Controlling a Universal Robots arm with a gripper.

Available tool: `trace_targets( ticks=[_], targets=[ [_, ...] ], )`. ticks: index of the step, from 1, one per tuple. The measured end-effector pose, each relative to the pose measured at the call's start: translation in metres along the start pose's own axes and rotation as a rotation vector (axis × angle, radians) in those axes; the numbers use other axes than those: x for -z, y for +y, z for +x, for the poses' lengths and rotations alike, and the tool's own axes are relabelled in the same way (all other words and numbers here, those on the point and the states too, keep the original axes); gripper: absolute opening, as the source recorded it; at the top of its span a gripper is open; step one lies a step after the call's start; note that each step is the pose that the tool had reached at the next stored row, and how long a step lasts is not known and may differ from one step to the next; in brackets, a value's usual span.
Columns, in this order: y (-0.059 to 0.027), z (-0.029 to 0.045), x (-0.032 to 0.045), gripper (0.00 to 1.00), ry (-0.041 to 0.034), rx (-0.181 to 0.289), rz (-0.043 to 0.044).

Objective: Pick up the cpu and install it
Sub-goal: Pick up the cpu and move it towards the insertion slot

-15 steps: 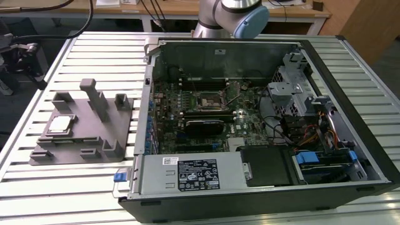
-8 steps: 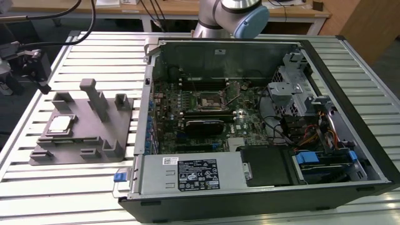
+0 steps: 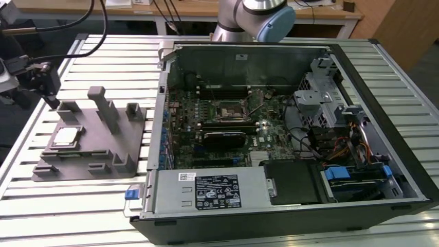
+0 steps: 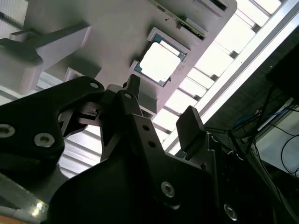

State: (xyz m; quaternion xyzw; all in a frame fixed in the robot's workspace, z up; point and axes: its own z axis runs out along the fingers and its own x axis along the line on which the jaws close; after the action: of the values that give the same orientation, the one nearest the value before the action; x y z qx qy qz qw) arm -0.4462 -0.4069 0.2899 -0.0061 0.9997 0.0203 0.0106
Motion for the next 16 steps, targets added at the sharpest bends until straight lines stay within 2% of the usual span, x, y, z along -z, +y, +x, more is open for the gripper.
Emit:
trace_targets(
  ticks=[16],
  targets=[
    [-0.0023, -0.0008, -0.029, 0.59, 0.0, 0.0, 0.0]
  ],
)
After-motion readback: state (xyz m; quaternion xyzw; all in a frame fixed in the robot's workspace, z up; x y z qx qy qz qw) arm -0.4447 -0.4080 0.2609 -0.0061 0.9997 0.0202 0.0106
